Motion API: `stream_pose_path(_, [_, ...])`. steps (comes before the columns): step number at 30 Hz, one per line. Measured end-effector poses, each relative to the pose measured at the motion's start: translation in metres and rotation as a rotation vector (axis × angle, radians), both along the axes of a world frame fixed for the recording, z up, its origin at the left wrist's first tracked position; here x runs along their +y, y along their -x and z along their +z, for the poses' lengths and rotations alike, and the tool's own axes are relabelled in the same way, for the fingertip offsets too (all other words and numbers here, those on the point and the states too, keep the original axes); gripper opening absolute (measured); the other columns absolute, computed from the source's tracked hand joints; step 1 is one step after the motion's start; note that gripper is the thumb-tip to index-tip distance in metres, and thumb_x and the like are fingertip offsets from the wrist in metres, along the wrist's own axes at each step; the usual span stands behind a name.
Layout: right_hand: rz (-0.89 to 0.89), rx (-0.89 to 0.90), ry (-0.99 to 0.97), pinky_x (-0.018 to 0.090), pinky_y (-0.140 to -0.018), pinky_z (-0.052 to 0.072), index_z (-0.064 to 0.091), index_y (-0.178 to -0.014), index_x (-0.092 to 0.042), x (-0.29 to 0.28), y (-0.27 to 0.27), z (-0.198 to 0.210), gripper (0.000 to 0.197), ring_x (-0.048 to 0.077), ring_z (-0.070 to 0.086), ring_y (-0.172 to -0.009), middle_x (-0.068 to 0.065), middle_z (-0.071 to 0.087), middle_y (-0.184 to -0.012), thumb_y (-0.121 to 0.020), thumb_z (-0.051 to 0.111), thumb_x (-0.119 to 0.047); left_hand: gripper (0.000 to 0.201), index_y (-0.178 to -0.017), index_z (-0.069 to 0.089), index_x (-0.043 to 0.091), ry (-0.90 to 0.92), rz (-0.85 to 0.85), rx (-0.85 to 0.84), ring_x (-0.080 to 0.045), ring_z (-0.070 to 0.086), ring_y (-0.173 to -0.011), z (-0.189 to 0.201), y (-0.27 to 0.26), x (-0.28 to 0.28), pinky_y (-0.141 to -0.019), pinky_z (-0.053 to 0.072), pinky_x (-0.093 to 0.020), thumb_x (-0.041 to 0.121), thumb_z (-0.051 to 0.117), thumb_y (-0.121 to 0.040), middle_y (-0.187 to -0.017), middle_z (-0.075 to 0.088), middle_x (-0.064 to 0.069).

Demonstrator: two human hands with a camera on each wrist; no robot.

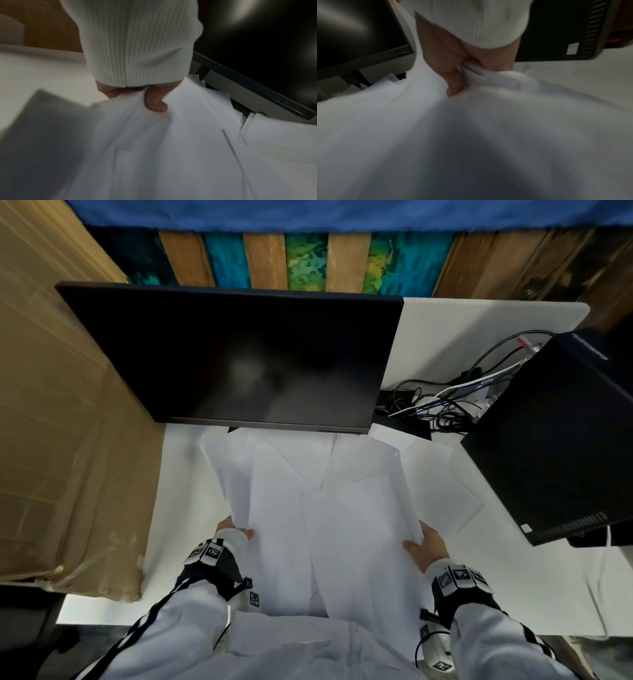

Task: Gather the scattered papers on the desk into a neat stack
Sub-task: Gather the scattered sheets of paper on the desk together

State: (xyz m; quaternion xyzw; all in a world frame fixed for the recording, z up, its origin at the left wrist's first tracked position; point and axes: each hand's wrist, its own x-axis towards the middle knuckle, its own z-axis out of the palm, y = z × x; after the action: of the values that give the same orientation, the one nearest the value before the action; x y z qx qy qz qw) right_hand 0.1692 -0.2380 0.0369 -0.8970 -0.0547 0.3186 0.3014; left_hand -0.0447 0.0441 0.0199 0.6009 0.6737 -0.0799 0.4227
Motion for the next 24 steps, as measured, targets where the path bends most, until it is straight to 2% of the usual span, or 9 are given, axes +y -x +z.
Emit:
stream_pose_path(2, [-0.092, -0.029, -0.018, 0.033, -0.084, 0.047, 0.056, -0.123, -0.01, -0.006, -0.007, 0.003, 0.041, 0.034, 0.061, -0.095, 0.017, 0.066, -0.105, -0.083, 0.056, -0.006, 0.058, -0.13, 0.044, -0.004, 0.008, 0.006, 0.027, -0.036, 0.05, -0.124, 0.0, 0.003, 0.001, -0.106, 0.037, -0.038, 0.008, 0.067, -0.079, -0.134, 0.052, -0.022])
stream_pose_path(4, [-0.192, -0.035, -0.053, 0.033, -0.083, 0.045, 0.057, -0.122, -0.009, -0.012, -0.011, 0.004, 0.04, 0.036, 0.061, -0.1, 0.018, 0.066, -0.109, -0.081, 0.061, -0.011, 0.059, -0.13, 0.045, -0.004, 0.022, 0.002, 0.056, -0.036, 0.05, -0.124, -0.002, 0.009, 0.003, -0.106, 0.037, -0.038, 0.009, 0.069, -0.078, -0.134, 0.052, -0.022])
stream_pose_path(7, [-0.209, 0.01, -0.074, 0.04, -0.096, 0.045, 0.053, -0.126, -0.006, -0.007, -0.003, -0.005, 0.051, 0.038, 0.057, -0.111, 0.021, 0.062, -0.121, -0.077, 0.068, -0.013, 0.062, -0.128, 0.047, -0.003, 0.051, 0.001, 0.037, -0.034, 0.051, -0.124, -0.006, 0.015, 0.003, -0.105, 0.038, -0.038, 0.015, 0.073, -0.075, -0.133, 0.054, -0.019])
stream_pose_path(10, [-0.102, 0.081, -0.074, 0.043, -0.102, 0.042, 0.044, -0.135, -0.005, 0.013, 0.016, -0.014, 0.057, 0.038, 0.053, -0.117, 0.022, 0.056, -0.129, -0.081, 0.061, -0.002, 0.073, -0.126, 0.051, 0.002, 0.047, 0.035, -0.055, -0.036, 0.055, -0.119, -0.009, 0.018, 0.001, -0.099, 0.043, -0.038, 0.031, 0.08, -0.066, -0.127, 0.059, -0.019])
stream_pose_path(15, [0.035, 0.212, -0.046, 0.027, -0.083, 0.041, 0.05, -0.126, 0.006, 0.032, 0.033, -0.018, 0.04, 0.036, 0.057, -0.113, 0.024, 0.059, -0.124, -0.087, 0.053, 0.0, 0.101, -0.132, 0.045, 0.007, 0.068, 0.052, -0.123, -0.034, 0.054, -0.12, -0.009, 0.017, -0.001, -0.106, 0.042, -0.041, 0.046, 0.086, -0.049, -0.13, 0.058, -0.016])
stream_pose_path(17, [0.047, 0.218, -0.043, 0.028, -0.086, 0.043, 0.053, -0.123, 0.005, 0.034, 0.034, -0.018, 0.039, 0.035, 0.058, -0.112, 0.023, 0.061, -0.122, -0.086, 0.058, -0.008, 0.103, -0.137, 0.04, 0.008, 0.066, 0.006, -0.087, -0.032, 0.051, -0.125, -0.006, 0.014, -0.002, -0.108, 0.039, -0.039, 0.037, 0.088, -0.05, -0.134, 0.055, -0.015])
stream_pose_path(20, [-0.046, 0.126, -0.017, 0.039, -0.094, 0.047, 0.057, -0.121, -0.002, 0.031, 0.03, -0.019, 0.05, 0.036, 0.059, -0.11, 0.022, 0.062, -0.12, -0.08, 0.067, -0.03, 0.084, -0.136, 0.04, 0.005, 0.035, -0.034, -0.025, -0.032, 0.05, -0.125, -0.004, 0.012, -0.004, -0.106, 0.039, -0.036, 0.014, 0.082, -0.063, -0.135, 0.053, -0.017])
stream_pose_path(22, [-0.176, 0.016, 0.097, 0.044, -0.095, 0.044, 0.053, -0.123, -0.008, 0.02, 0.02, -0.017, 0.057, 0.038, 0.053, -0.112, 0.022, 0.052, -0.124, -0.077, 0.067, -0.039, 0.074, -0.131, 0.044, 0.005, 0.023, -0.039, -0.025, -0.034, 0.053, -0.121, -0.002, 0.011, -0.005, -0.103, 0.041, -0.038, 0.009, 0.079, -0.067, -0.131, 0.056, -0.019])
stream_pose_path(24, [-0.39, -0.044, 0.244, 0.049, -0.094, 0.041, 0.045, -0.124, -0.006, 0.003, 0.012, -0.011, 0.064, 0.041, 0.047, -0.113, 0.023, 0.042, -0.125, -0.074, 0.07, -0.036, 0.068, -0.129, 0.046, 0.006, 0.025, -0.035, -0.037, -0.034, 0.055, -0.118, -0.003, 0.015, -0.004, -0.101, 0.043, -0.038, 0.009, 0.077, -0.068, -0.127, 0.058, -0.019])
